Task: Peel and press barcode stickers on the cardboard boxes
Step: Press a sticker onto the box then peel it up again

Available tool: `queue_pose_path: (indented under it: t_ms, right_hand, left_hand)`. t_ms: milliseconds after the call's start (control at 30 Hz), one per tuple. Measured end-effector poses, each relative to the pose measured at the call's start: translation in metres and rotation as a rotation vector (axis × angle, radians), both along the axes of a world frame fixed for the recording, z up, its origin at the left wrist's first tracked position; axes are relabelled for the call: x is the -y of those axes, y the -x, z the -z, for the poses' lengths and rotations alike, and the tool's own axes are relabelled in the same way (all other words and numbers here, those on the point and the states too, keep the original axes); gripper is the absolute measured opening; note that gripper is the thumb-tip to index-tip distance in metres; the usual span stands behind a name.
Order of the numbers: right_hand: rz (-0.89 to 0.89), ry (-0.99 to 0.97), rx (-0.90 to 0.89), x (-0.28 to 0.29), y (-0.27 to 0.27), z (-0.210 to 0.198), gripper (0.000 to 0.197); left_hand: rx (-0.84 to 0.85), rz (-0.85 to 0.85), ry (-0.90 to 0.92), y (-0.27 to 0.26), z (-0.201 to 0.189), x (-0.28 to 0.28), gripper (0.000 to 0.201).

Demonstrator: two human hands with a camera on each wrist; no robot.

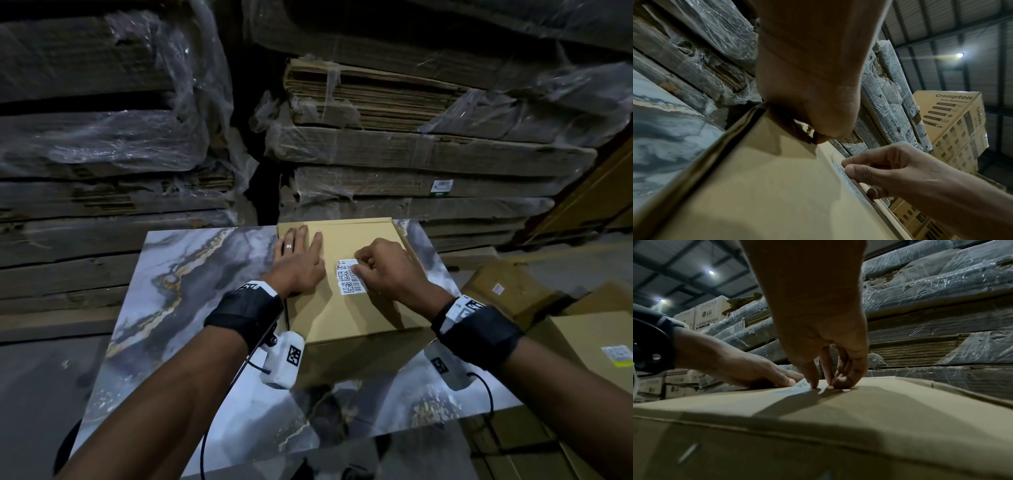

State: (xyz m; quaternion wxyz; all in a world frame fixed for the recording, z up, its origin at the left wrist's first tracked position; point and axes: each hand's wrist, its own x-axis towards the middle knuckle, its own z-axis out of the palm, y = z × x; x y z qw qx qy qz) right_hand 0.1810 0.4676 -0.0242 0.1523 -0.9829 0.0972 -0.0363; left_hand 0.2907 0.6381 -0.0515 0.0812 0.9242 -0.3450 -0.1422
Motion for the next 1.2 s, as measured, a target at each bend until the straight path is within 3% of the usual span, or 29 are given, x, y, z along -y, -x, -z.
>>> queue_pose_path:
  t_ms: [433,633,1200]
  right_hand:
    - [0.122,-0.068,0.030,-0.010,-0.006,0.000,0.018]
    - [0.178,-0.119,0.036,-0.008,-0.006,0.002,0.027]
    - [0.203,-0.016,-0.042,-0.021,-0.012,0.008,0.028]
  left_hand:
    - [0.013,0.006,-0.001,0.001,0.000,0.000,0.064]
    - [0.011,-0.010,-0.001,0.003,-0.001,0.001,0.064]
    - [0.001,-0.013,-0.014,0.003,-0.001,0.002,0.064]
